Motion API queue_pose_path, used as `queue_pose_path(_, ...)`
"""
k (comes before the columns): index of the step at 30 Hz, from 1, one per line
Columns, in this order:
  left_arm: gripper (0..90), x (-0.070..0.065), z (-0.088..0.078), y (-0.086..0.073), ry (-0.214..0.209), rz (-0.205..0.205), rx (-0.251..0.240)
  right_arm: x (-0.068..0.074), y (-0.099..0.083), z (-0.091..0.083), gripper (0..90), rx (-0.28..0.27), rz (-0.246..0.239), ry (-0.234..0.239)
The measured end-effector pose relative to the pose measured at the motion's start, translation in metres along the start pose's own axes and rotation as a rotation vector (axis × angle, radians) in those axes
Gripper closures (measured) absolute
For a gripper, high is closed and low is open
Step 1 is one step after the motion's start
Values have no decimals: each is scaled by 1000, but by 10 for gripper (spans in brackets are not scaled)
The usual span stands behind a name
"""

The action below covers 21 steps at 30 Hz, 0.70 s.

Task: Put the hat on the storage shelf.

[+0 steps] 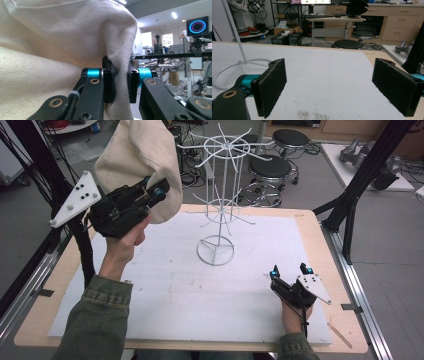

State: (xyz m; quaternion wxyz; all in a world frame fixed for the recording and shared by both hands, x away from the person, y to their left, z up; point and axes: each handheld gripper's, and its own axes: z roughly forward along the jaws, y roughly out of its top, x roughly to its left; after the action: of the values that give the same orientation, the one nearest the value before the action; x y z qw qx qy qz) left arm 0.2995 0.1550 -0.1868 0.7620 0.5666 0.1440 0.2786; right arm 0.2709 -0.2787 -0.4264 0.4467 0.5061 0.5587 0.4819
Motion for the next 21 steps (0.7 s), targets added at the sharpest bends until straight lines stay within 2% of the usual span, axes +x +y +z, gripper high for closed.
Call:
queue_pose_path(3, 810, -2, 12, 3, -24, 6, -4, 0, 0, 0, 113, 1, 7, 2)
queue_pose_path(6, 810, -2, 17, 3, -29, 9, 0, 0, 0, -1, 113, 1, 6, 4)
queue_pose_path(13, 808, -5, 32, -7, -71, -16, 2, 0, 0, 0, 113, -1, -2, 6)
queue_pose_path(14, 808, -8, 35, -10, -81, -15, 5, 1, 0, 0, 113, 5, 9, 7)
queue_pose_path(17, 808, -14, 42, -17, -102, 17, 45, 0, 0, -1, 113, -2, 2, 5)
queue_pose_path(18, 808, -14, 42, -17, -102, 17, 45, 0, 0, -1, 113, -1, 7, 5)
queue_pose_path(21, 807, -18, 47, -23, -111, 37, 89, 0, 0, 0, 113, -1, 1, 4)
